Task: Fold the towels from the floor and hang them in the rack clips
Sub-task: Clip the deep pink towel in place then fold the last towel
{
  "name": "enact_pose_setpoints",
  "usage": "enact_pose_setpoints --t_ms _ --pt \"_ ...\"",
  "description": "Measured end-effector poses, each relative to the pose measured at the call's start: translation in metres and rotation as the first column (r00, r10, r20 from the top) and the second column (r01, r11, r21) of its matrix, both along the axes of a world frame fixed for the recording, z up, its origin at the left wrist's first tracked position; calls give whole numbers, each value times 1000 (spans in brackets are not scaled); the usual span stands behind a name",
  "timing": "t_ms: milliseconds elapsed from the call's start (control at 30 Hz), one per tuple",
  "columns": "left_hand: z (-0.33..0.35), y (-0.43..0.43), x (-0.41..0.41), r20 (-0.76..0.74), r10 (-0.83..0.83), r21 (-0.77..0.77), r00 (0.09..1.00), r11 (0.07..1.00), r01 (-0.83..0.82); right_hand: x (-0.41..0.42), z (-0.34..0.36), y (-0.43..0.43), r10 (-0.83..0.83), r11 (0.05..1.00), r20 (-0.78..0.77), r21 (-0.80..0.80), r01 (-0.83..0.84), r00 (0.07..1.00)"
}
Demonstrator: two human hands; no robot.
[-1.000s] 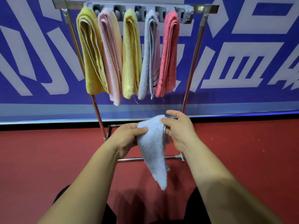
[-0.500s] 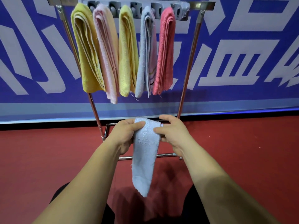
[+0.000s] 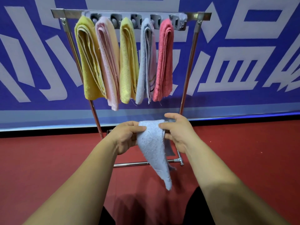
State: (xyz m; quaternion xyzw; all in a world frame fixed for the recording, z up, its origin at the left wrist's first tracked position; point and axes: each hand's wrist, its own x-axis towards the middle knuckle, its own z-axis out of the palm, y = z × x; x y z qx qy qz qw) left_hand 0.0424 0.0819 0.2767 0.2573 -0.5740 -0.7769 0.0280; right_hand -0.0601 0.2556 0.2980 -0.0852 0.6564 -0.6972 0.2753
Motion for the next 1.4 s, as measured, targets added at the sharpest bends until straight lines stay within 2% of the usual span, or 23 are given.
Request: enact_pose_setpoints --t_ms 167,267,367,433,533,633,733,833,900,1100,1233,1400 --pt "8 -2 -6 5 -2 -39 1000 999 2 -8 9 5 -35 998 11 56 35 999" --pt "20 3 -8 -24 -21 -73 999 997 19 -8 19 10 4 997 -2 78 -4 1000" --pt "46 2 -12 -34 -109 -177 993 979 101 -14 35 25 98 980 14 172 -99 995" --pt "67 1 -18 -10 -230 -245 973 944 221 -20 47 38 148 948 -2 285 -142 989" --pt "100 6 -27 90 -445 -351 891 823 446 -26 65 48 190 919 -150 375 -122 970" --pt "135 15 -35 182 -625 -461 759 627 628 -22 91 44 260 947 -252 253 -196 932" --pt "166 21 -37 195 -698 -507 689 530 680 -11 115 38 378 924 -235 153 -350 895" --pt "187 21 -36 152 -687 -515 711 559 650 -5 128 38 394 919 -195 71 -388 898" --pt "196 18 -34 138 -658 -527 740 584 617 -4 135 41 394 918 -237 61 -391 888" --pt "209 14 -29 76 -629 -538 774 628 563 -8 150 54 423 905 -278 169 -389 862" --pt "212 21 -29 0 -611 -500 791 685 530 -11 165 62 424 904 -299 185 -384 855" --pt "216 35 -31 -65 -621 -561 781 670 486 -9 182 67 405 914 -329 178 -366 853"
